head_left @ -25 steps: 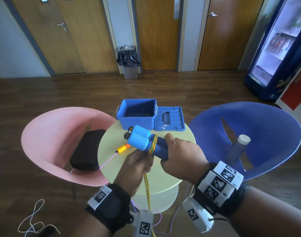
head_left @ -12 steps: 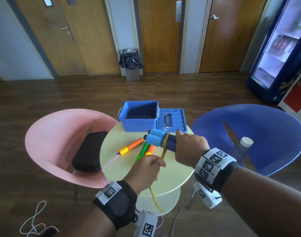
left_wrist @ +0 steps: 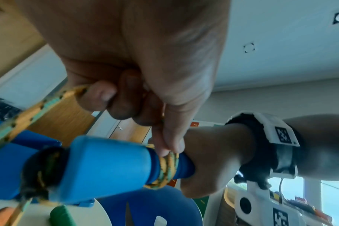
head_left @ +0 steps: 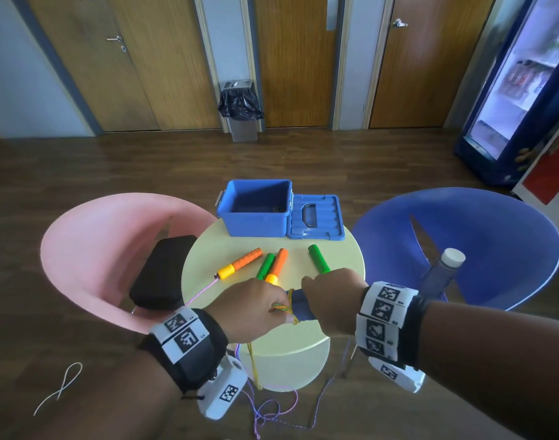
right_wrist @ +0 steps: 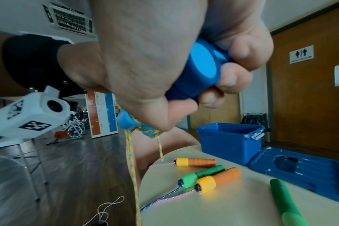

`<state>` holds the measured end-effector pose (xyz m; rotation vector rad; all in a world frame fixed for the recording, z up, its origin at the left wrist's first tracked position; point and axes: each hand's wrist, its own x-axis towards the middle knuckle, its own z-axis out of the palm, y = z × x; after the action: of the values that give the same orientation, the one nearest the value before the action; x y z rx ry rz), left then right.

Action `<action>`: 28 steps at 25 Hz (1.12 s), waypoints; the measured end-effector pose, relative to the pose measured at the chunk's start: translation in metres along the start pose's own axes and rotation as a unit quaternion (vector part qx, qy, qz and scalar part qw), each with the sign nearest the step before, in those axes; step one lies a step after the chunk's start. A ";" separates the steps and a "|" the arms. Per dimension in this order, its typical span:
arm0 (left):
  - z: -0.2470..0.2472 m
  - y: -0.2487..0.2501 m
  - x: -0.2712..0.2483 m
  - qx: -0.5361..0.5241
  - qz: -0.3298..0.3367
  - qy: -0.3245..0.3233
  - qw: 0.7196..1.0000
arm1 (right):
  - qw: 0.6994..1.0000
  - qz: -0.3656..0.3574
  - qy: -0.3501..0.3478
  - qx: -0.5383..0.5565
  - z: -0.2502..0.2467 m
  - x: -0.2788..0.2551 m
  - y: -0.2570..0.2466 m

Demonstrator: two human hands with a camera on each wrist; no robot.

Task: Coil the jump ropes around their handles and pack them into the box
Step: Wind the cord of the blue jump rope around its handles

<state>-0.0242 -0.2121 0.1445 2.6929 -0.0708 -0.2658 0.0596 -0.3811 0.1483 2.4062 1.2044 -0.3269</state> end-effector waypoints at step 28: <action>-0.033 0.033 -0.018 0.210 0.291 0.197 0.912 | 0.998 0.037 -0.034 -0.037 -0.035 -0.030 0.019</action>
<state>-0.0359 -0.2263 0.1909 2.9151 -0.8769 0.5331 0.0582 -0.3954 0.1963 2.3495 1.0748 -0.3331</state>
